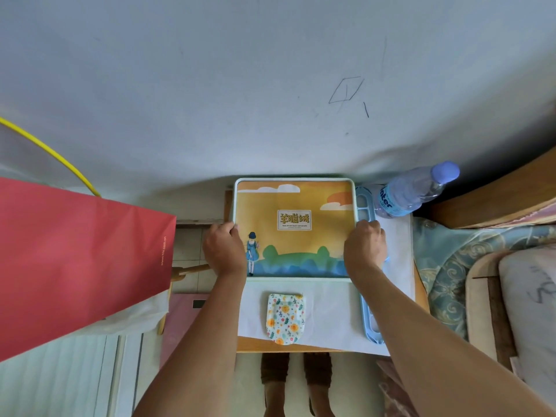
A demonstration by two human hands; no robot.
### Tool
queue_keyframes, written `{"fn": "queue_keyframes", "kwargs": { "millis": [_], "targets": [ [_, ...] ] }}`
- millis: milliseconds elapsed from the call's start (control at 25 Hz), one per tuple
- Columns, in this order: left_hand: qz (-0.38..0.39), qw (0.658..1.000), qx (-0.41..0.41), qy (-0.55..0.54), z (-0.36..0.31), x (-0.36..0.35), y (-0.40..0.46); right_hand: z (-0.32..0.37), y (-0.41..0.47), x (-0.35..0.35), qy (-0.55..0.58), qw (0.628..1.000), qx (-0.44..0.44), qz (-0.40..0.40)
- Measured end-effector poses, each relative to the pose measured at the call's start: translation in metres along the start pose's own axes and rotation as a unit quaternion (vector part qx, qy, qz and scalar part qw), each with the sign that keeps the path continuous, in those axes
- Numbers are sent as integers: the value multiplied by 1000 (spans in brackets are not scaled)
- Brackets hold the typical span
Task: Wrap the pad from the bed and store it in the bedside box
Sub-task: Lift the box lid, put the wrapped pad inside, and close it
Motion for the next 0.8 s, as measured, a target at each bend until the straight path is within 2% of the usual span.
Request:
{"fn": "queue_keyframes", "kwargs": {
  "millis": [160, 280, 400, 520, 640, 720, 800],
  "targets": [
    [8, 999, -19, 25, -1, 3, 5, 7, -4, 14, 30, 998, -50, -14],
    [34, 999, 15, 12, -2, 1, 0, 11, -17, 26, 141, 983, -122, -3],
    [80, 994, 64, -31, 4, -3, -4, 18, -30, 44, 290, 940, -181, 13],
    [140, 983, 83, -87, 6, -7, 0, 27, -39, 71, 351, 922, -156, 47],
    [199, 964, 117, -131, 6, -10, 0, 42, -47, 89, 393, 903, -95, 146],
    [216, 948, 139, -190, 4, -8, -3, 52, -54, 95, 437, 875, -75, 195],
    [212, 937, 148, -234, 0, 2, -7, 57, -59, 99, 453, 864, -49, 215]
  ]
}}
Point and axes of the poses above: each hand's wrist, its own y-axis towards the middle knuckle, its own x-axis out of the back of the hand, z = x × y, the point moved 6 cm from there along y, towards the middle knuckle, and after that the axes turned 9 degrees about -z, right-handed, at the moved point
